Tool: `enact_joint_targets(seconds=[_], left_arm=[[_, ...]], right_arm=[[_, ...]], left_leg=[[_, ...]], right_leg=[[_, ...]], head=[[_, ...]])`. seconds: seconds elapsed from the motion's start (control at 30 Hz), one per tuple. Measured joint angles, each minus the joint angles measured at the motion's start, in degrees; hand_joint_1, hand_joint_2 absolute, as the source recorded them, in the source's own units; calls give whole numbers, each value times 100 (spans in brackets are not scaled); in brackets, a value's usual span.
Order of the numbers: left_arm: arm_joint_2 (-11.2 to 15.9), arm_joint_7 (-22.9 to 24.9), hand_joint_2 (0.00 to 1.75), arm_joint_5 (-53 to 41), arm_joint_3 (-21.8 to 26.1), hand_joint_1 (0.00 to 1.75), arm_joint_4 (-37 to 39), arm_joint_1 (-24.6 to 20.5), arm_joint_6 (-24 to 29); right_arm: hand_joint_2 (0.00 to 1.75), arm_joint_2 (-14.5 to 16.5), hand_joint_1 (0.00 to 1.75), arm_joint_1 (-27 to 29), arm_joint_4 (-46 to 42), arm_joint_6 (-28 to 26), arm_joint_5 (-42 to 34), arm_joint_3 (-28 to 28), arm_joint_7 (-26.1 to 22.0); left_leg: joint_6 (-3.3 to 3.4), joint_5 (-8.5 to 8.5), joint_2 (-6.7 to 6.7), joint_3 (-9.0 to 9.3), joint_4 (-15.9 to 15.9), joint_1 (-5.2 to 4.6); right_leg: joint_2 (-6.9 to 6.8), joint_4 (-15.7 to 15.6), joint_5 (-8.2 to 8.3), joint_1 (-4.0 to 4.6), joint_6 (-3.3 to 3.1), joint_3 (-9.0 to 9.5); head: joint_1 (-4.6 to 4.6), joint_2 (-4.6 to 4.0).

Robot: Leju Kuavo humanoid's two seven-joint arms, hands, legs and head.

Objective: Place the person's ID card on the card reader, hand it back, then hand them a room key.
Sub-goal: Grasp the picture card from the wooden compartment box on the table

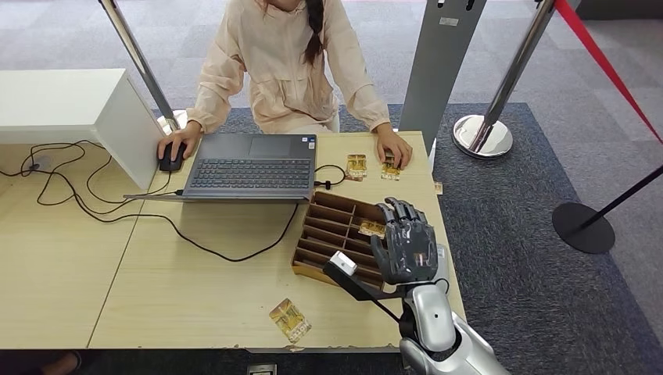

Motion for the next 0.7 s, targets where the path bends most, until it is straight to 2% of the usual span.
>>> enact_joint_targets(seconds=[0.37, 0.5, 0.7], left_arm=[[12, -21, 175, 19, 0, 0, -2, 4, -2], [14, -25, 0, 21, 0, 0, -2, 4, -2], [17, -28, 0, 21, 0, 0, -11, 6, -3]], right_arm=[[175, 15, 67, -36, 162, 3, -5, 4, -1], [175, 37, 66, -114, 243, 38, -22, 21, -8], [175, 91, 64, -221, 358, 73, -40, 41, -9]], left_leg=[[0, 0, 0, 0, 0, 0], [0, 0, 0, 0, 0, 0], [0, 0, 0, 0, 0, 0]], right_leg=[[0, 0, 0, 0, 0, 0], [0, 0, 0, 0, 0, 0], [0, 0, 0, 0, 0, 0]], head=[[1, 0], [1, 0], [1, 0]])
